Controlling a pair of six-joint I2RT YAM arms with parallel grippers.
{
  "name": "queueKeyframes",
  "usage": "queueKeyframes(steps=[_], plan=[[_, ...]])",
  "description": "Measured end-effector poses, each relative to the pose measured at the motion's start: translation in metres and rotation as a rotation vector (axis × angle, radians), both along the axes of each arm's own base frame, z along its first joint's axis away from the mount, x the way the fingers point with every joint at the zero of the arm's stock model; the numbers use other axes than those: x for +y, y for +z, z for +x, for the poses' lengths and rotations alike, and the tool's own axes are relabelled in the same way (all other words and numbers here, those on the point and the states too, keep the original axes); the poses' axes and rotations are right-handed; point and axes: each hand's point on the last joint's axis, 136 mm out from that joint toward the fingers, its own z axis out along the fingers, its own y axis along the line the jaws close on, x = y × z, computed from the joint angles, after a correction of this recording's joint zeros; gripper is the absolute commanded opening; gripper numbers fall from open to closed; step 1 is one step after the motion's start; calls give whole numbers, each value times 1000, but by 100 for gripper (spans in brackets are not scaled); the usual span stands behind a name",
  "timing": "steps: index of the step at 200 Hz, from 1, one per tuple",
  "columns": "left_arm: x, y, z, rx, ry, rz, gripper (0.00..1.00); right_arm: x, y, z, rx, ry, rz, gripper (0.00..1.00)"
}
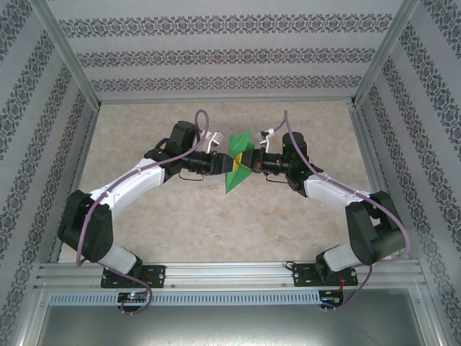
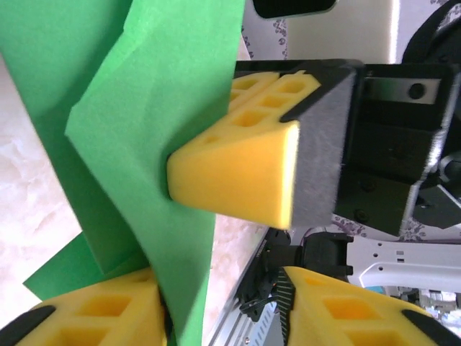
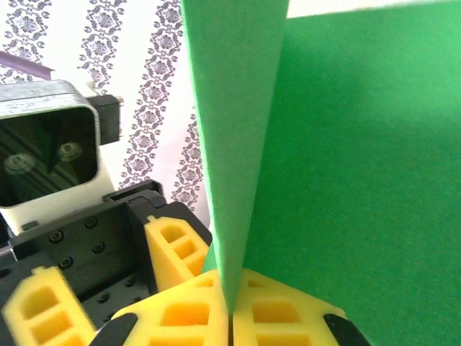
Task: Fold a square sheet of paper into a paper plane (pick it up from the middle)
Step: Turn over the paper at the center of the table.
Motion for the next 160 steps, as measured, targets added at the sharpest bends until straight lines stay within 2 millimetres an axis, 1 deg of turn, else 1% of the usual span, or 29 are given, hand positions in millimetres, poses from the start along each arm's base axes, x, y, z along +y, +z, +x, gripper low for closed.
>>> queueKeyframes(steps=[5,10,22,27,45,60,74,85,89,96,110,133,160], plan=[[3,3,0,-3,6,3,52,0,1,0,0,1,0,6],[5,6,0,-5,12,5,56,0,2,0,-1,3,1,5],[13,10,1,-8,34,9,58,1,5,1,-8,4,5,5],[17,12,3,-7,49,13,62,1,7,1,-11,6,6,5],[27,13,5,-6,86,28,64,2,12,2,-22,12,13,5],[32,9,2,-1,102,35,65,3,15,3,-26,16,17,5],[36,-2,-5,31,113,39,65,3,17,3,-25,15,23,5],[38,-11,-11,59,124,38,65,4,19,4,-22,14,29,5],[38,-15,-12,69,130,37,69,4,20,4,-22,14,30,5],[39,-19,-14,82,140,28,70,4,21,4,-23,14,33,5],[40,-24,-16,97,162,5,72,4,23,5,-20,12,38,5],[39,-21,-13,90,190,-44,72,5,29,6,-23,12,46,5],[36,-10,-6,60,207,-101,72,6,34,8,-31,12,52,5]])
